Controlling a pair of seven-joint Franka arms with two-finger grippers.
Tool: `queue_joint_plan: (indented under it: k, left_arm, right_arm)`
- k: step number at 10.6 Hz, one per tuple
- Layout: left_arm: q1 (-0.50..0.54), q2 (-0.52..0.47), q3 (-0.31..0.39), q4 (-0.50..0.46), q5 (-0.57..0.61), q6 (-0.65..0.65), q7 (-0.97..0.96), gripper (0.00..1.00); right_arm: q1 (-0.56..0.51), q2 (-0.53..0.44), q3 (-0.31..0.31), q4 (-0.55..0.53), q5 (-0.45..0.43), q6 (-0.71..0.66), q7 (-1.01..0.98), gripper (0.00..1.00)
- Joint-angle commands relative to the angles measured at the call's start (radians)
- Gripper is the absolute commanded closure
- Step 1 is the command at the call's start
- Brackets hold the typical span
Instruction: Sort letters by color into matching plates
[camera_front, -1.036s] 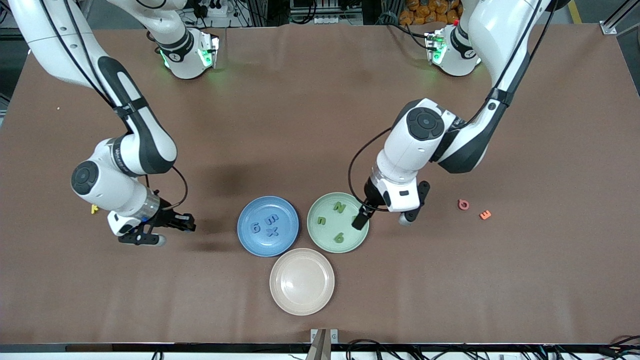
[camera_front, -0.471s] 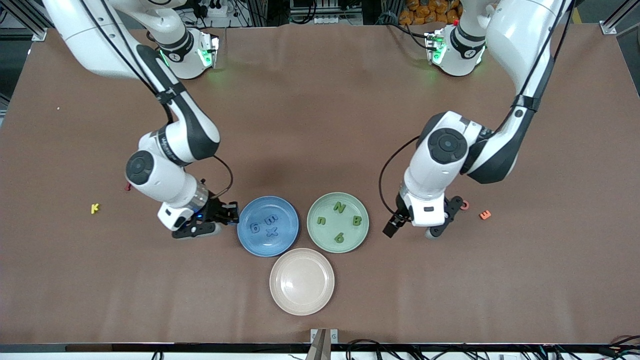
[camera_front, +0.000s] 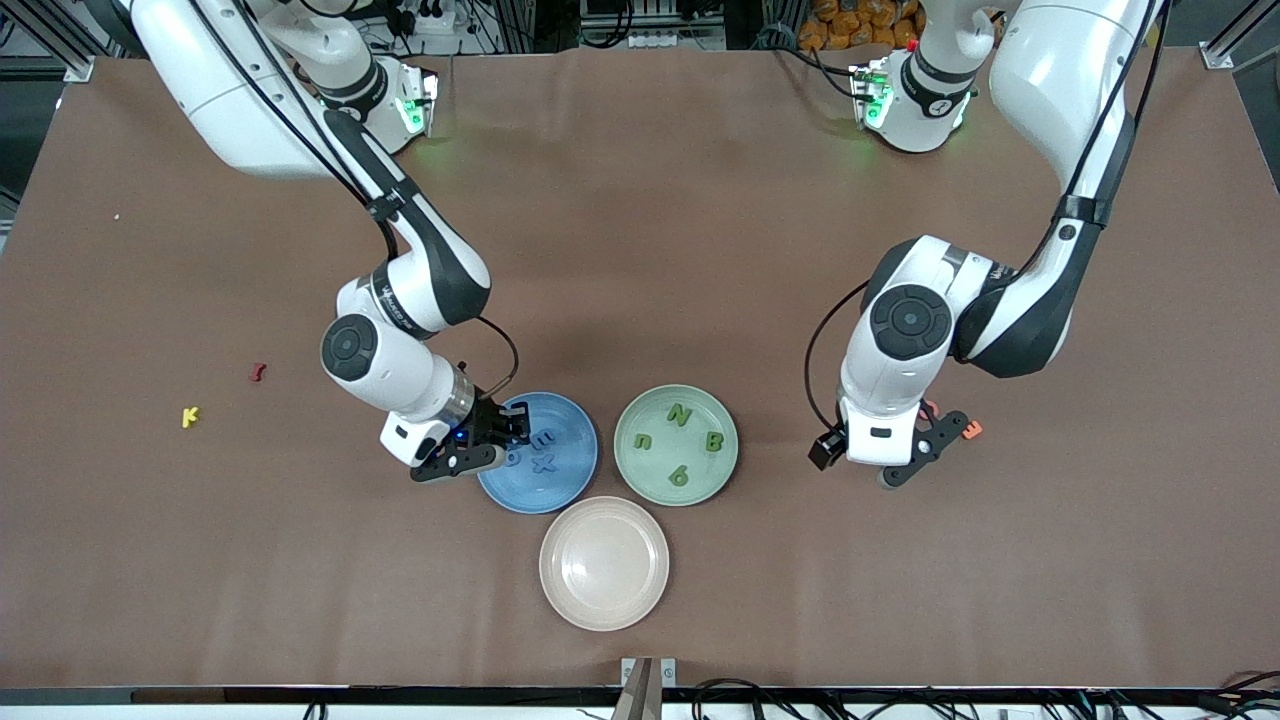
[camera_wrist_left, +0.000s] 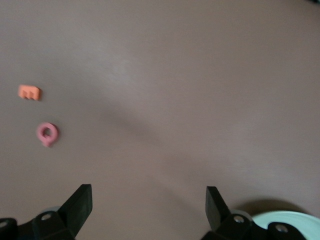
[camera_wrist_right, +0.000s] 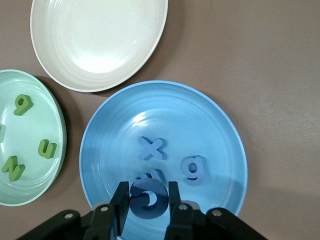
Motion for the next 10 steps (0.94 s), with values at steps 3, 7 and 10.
queue_joint_plan:
  k: [3,7,10]
  left_arm:
    - [-0.009,-0.023,0.008,-0.002,0.168,-0.259,0.29,0.0]
    - [0.035,-0.084,0.002,-0.017,0.033,-0.348,0.315,0.0]
    - [0.132,-0.18,-0.001,-0.064,-0.168,-0.347,0.318,0.0]
  right_arm:
    - [0.001,0.017,-0.008,0.033,-0.019,-0.007,0.091,0.0]
    - [-0.023,0.002,-0.082,0.033,-0.032,-0.016,-0.025,0.0]
    - [-0.085,-0.018,-0.125,0.033,-0.032,-0.043,-0.125,0.0]
